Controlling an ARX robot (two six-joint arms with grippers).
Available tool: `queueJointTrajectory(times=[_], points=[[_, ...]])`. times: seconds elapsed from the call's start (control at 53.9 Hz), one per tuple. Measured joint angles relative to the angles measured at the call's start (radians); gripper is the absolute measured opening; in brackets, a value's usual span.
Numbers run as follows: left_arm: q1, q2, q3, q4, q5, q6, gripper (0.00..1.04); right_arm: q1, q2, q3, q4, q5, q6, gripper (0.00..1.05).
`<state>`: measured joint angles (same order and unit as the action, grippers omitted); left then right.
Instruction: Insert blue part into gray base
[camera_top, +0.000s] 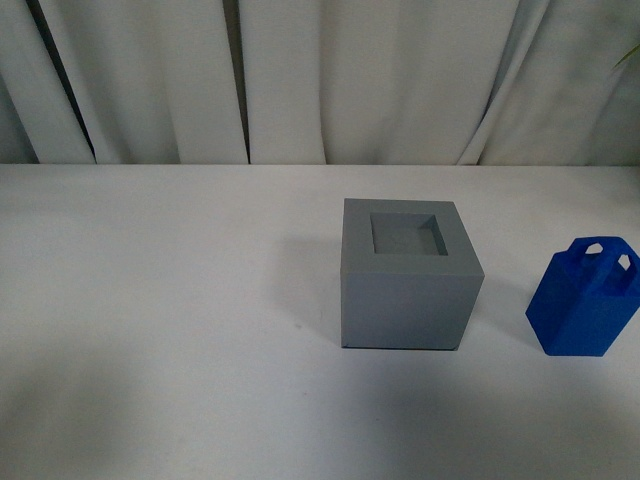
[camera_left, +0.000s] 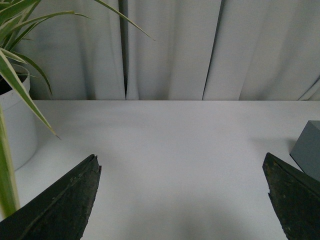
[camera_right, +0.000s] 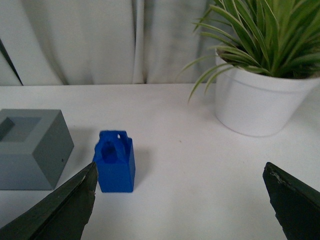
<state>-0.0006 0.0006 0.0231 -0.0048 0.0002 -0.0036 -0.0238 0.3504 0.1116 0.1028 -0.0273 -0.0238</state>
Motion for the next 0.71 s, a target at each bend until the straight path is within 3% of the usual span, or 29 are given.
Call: queueJointTrajectory(times=[0.13,0.241,0.334,0.482,0.575,0.705], points=[[0.000,0.000,0.000,0.000,0.000,0.000,0.99,-0.026,0.254,0.146,0.072,-0.145,-0.057,0.97],[0.000,0.000,0.000,0.000,0.000,0.000,0.99,-0.022,0.523,0.353,-0.041,-0.307,-0.190,0.97],[0.000,0.000,0.000,0.000,0.000,0.000,0.99,-0.013,0.650,0.470,-0.122,-0.378,-0.288,0.97],[0.000,0.000,0.000,0.000,0.000,0.000,0.99,0.003,0.855,0.706,-0.383,-0.451,-0.518,0.97],[0.000,0.000,0.000,0.000,0.000,0.000,0.99,0.018,1.030,0.918,-0.659,-0.451,-0.748,0.97],[0.000,0.000,0.000,0.000,0.000,0.000,0.99,0.034,1.193,1.134,-0.934,-0.403,-0.953,0.97]])
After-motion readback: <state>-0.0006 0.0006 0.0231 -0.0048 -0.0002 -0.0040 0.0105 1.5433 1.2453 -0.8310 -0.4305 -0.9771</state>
